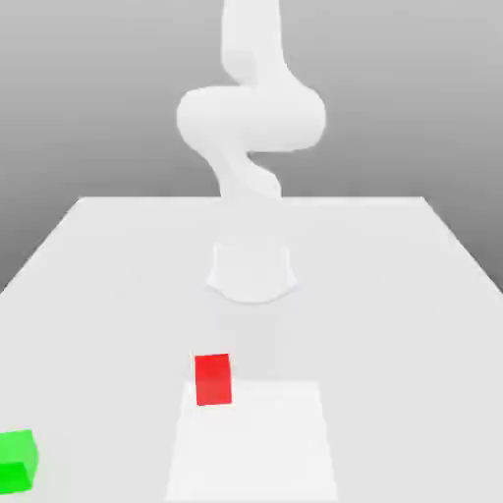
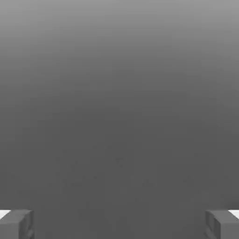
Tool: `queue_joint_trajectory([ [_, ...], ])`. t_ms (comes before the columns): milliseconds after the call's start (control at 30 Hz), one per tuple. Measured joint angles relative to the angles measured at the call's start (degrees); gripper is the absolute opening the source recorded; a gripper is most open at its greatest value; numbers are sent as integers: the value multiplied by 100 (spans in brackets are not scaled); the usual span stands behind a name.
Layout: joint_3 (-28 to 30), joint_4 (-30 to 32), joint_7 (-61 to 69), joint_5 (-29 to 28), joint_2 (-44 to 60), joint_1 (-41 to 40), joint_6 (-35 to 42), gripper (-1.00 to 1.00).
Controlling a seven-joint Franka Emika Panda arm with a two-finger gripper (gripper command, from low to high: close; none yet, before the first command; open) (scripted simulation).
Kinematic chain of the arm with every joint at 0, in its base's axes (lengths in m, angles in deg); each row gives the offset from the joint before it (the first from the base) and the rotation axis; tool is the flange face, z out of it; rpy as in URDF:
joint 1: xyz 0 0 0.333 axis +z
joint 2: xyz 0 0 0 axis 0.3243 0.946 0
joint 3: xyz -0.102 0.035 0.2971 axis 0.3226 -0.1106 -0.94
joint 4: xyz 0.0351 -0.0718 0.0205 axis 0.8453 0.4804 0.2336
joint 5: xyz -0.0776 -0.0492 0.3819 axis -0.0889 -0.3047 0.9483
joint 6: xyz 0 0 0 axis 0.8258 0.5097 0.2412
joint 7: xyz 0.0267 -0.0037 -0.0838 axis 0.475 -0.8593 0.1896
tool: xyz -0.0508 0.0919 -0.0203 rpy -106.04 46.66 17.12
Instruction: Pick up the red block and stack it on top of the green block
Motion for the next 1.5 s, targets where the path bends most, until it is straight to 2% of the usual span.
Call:
queue_joint_trajectory([
  [333,326,1808,568,-304,1677,-155,-1349,0],
  [533,668,2986,1125,-292,2942,-207,-2340,0],
  [633,722,3197,1526,35,4054,-179,-3195,0],
  [767,341,3125,1909,535,4985,-448,-3970,0],
  [800,215,3102,1957,591,5169,-562,-4130,-100],
  [1033,171,3099,1948,581,5204,-609,-4157,-100],
  [1300,343,3299,1523,-4,3719,-611,-2875,-100],
  [1500,630,2244,1021,510,4157,-928,-2243,-100],
])
